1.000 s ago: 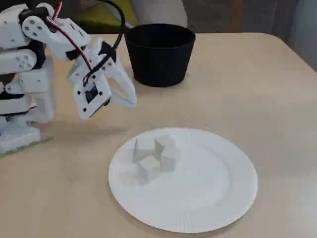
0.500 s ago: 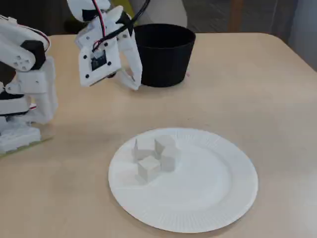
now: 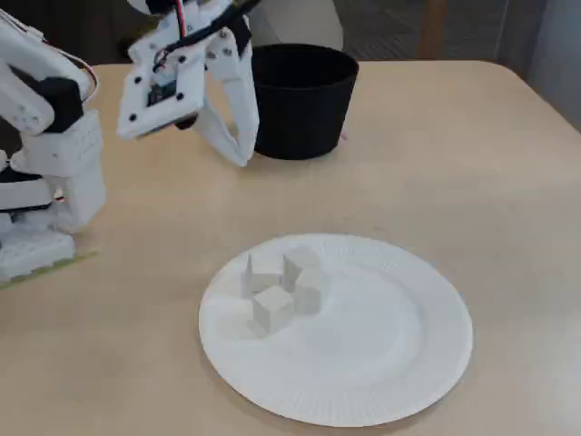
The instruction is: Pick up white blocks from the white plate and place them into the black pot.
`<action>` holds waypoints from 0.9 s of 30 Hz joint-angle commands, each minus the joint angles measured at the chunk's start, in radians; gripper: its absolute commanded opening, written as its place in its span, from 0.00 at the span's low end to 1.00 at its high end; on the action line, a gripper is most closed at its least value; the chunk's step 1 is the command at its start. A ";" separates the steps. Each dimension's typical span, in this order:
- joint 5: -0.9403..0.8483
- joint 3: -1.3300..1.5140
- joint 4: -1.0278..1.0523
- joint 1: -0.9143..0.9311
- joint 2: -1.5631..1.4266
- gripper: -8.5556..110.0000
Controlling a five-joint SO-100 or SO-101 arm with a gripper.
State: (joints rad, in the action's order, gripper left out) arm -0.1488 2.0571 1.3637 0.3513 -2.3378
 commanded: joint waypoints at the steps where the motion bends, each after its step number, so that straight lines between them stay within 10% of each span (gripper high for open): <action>1: -0.002 -0.176 0.078 0.115 0.121 0.05; 15: 0.087 -0.350 0.236 0.295 0.557 0.05; 27: 0.204 -0.314 0.049 0.222 0.623 0.31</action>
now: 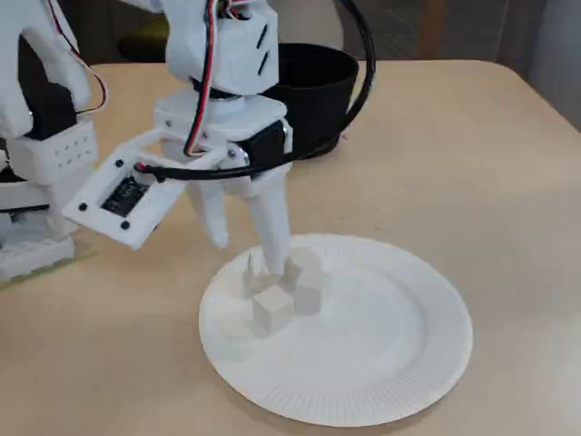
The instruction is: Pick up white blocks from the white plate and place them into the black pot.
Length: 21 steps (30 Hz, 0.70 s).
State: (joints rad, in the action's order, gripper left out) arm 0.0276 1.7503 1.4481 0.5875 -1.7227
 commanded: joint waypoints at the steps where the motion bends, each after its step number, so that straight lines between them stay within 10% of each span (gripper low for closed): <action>1: 0.040 -0.008 -0.043 -0.014 0.020 0.31; 21: 0.146 0.137 -0.296 -0.034 0.121 0.30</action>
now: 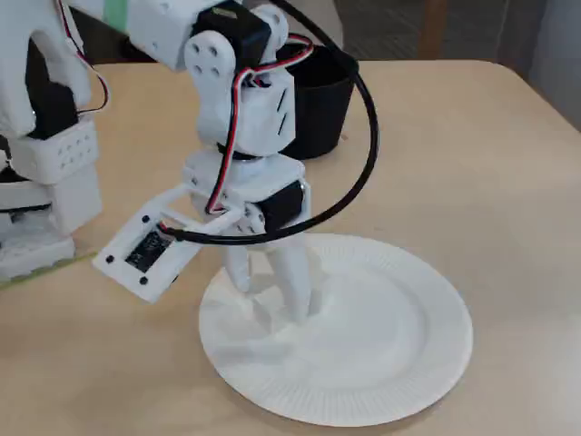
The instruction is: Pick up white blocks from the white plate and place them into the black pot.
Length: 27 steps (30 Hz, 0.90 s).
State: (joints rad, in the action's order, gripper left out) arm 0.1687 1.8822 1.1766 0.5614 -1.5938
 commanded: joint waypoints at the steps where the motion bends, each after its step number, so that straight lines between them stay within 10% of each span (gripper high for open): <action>1: 0.005 0.015 -0.037 -0.006 -0.008 0.30; 13: 0.103 0.129 -0.324 0.002 -0.005 0.05; 27: 0.126 0.035 -0.477 -0.107 -0.360 0.05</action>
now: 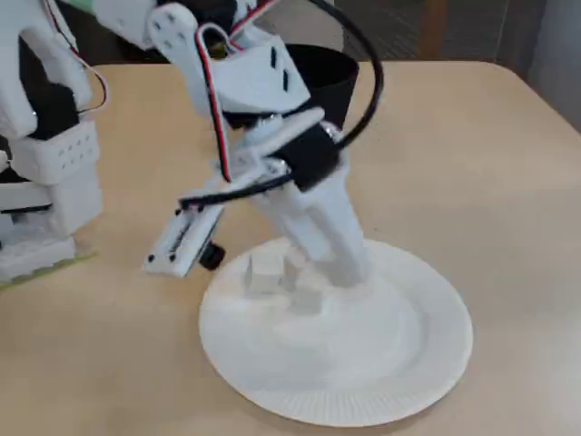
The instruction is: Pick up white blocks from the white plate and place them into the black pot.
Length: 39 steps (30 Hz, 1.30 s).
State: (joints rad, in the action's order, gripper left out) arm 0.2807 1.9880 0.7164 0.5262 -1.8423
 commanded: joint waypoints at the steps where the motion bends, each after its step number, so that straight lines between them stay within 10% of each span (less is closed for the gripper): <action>1: 0.021 -0.075 -0.025 -0.110 -0.150 0.05; 19: -0.209 -0.031 0.006 -1.190 -0.337 0.05; 35: -0.256 -0.037 -0.084 -1.163 -0.080 0.05; 39: -0.301 -0.034 -0.061 -1.143 -0.083 0.26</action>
State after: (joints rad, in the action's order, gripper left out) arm 0.0031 1.9650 0.6519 -0.6381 -1.9175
